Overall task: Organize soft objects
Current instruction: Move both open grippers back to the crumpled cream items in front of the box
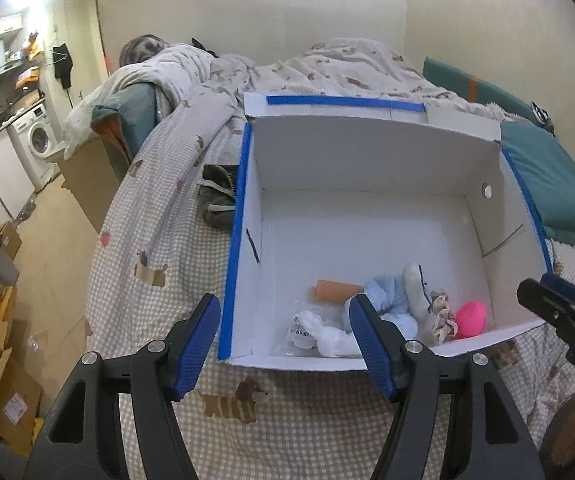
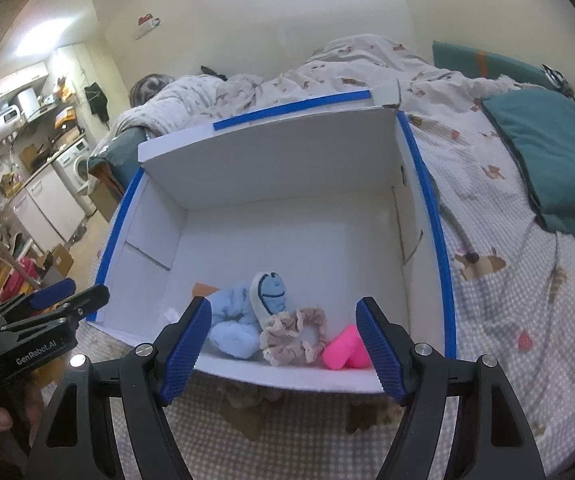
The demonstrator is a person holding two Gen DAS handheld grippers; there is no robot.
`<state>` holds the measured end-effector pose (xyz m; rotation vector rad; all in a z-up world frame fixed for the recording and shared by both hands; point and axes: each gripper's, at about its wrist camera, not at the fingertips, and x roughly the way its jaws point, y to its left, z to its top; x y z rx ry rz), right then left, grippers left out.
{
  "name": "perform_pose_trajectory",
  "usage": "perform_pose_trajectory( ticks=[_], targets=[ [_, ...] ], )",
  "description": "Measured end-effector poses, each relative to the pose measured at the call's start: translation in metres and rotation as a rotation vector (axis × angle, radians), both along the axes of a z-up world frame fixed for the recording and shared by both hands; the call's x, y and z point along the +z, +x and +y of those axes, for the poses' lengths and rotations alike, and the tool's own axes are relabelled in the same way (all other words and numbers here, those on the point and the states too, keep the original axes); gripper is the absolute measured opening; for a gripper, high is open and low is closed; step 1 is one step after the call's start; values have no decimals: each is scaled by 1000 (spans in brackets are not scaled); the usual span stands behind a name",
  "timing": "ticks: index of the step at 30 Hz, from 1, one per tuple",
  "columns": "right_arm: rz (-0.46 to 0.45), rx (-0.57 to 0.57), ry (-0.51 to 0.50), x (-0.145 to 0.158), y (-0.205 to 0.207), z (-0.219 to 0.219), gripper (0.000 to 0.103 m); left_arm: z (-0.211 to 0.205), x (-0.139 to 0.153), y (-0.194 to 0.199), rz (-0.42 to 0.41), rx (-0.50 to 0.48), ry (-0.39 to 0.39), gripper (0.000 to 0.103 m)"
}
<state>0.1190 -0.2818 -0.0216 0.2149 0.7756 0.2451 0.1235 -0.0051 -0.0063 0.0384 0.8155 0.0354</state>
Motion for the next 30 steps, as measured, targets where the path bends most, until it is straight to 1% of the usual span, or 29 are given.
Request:
perform_pose_trajectory(
  ticks=[3, 7, 12, 17, 22, 26, 30],
  targets=[
    [-2, -2, -7, 1, -8, 2, 79, 2, 2, -7, 1, 3, -13, 64],
    [20, -8, 14, -2, -18, 2, 79, 6, 1, -17, 19, 18, -45, 64],
    [41, -24, 21, -6, -33, 3, 79, 10, -3, -31, 42, 45, -67, 64],
    [58, -29, 29, -10, -45, 3, 79, 8, -5, -45, 54, 51, -68, 64],
    [76, -36, 18, -15, -50, -3, 79, 12, -7, -54, 57, 55, -42, 64],
    [124, -83, 25, -25, -49, -14, 79, 21, -11, -55, 76, 85, -48, 64],
    [218, -131, 49, -44, -41, -20, 79, 31, -18, -53, 112, 123, -85, 64]
  ],
)
